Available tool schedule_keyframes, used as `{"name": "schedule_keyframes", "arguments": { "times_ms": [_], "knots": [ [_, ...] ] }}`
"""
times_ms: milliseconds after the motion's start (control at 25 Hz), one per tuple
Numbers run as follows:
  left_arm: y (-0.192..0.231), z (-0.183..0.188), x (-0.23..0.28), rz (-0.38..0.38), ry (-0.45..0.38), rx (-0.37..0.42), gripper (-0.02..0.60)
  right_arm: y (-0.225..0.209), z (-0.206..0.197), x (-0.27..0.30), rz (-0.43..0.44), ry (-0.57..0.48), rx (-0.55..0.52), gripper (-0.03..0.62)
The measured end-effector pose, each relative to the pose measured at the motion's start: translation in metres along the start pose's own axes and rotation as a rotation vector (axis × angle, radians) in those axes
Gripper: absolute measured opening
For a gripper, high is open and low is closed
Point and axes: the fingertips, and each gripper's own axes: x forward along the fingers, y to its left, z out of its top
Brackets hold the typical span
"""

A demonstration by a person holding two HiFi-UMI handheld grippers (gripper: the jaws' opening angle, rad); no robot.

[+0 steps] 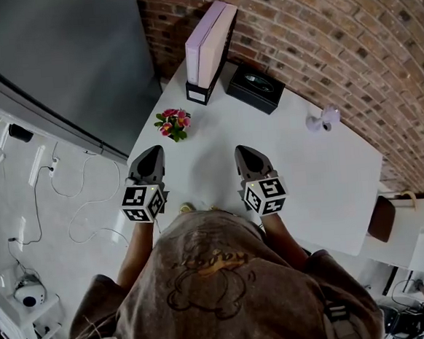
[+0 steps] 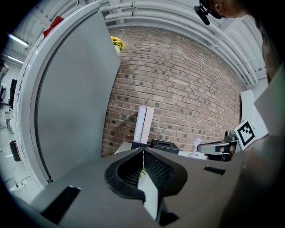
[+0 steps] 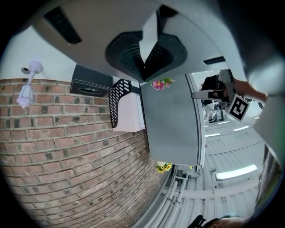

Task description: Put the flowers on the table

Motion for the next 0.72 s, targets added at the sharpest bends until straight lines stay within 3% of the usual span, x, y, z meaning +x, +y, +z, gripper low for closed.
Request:
{"name": "schedule_keyframes", "arguments": {
  "times_ms": [720],
  "knots": [
    [-0.002, -0.005, 0.012, -0.018, 0.018, -0.031, 0.025, -0.007, -0.003, 0.006, 0.002, 0.007, 0.019, 0.003]
  ]
}}
